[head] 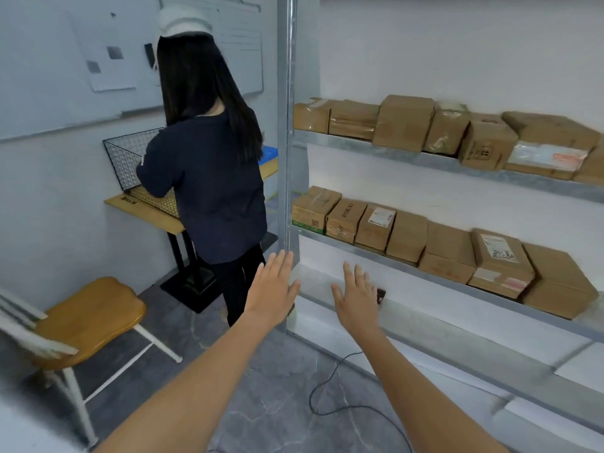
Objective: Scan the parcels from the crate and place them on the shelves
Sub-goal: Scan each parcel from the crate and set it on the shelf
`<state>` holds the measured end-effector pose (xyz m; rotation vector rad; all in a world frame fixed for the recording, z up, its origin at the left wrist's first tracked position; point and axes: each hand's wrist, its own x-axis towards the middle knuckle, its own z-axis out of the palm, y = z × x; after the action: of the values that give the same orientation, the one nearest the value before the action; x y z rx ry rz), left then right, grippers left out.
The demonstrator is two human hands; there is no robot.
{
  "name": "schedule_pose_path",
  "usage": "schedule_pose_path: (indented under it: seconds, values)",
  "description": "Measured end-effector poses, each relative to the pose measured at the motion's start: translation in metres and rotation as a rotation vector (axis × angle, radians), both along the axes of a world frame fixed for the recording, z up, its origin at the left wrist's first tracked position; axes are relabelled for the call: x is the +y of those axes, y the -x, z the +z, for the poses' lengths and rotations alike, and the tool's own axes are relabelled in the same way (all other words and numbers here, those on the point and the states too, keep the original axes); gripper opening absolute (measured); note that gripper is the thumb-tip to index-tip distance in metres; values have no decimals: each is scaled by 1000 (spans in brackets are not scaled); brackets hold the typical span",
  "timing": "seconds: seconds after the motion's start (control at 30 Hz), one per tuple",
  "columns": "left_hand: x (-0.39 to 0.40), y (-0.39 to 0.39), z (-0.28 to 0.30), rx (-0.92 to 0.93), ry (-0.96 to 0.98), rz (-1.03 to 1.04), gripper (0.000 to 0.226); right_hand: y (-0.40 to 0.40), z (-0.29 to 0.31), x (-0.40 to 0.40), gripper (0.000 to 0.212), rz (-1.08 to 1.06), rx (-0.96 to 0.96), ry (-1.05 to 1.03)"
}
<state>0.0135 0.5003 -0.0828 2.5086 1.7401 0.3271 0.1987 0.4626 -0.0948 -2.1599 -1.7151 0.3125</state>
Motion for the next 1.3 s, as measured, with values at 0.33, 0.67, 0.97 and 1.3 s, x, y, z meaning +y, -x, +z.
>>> schedule_pose_path:
  seconds: [0.33,0.67,0.97,1.3]
  values:
    - [162,-55,35,19,-120,11,67,-32,20,191,59,124,-2,-104]
    - [271,-62,-36,-39,51,-11,65,-39,-53,287,62,136,67,59]
    - [399,-54,-71,-80,98,-220,65,-43,-81,403,62,26,31,68]
    - [463,-59,-106,-343,180,-318,62,-29,-108,481,71,52,-170,168]
